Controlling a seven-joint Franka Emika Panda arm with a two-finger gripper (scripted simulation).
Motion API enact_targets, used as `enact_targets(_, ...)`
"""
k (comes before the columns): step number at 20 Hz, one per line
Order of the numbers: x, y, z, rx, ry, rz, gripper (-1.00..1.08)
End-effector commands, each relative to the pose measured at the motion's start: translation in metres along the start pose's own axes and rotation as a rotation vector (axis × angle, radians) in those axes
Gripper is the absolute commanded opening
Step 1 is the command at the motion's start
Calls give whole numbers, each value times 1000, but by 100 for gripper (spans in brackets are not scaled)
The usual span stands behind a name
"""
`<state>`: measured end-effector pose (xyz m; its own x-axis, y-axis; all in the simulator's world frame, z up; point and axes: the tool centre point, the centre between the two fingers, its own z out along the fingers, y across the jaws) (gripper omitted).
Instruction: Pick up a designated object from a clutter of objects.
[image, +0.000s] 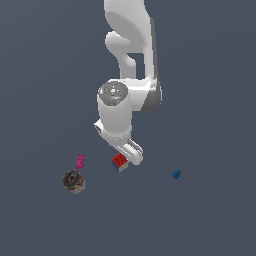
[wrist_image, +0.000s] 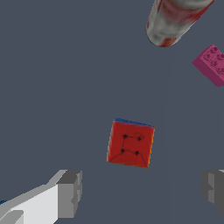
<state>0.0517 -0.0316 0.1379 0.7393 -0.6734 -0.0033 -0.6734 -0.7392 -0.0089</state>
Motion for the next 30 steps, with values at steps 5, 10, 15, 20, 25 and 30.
enact_targets(5,2,2,36,-5,2,120,100)
enact_targets(10,3,4,51,-8,4,167,100)
enact_targets(15,3,5,54,-9,3,174,100)
enact_targets(20,2,5,62,-9,3,174,100)
enact_targets(25,2,6,86,-9,4,177,100)
enact_targets(30,2,5,103,-9,4,178,100)
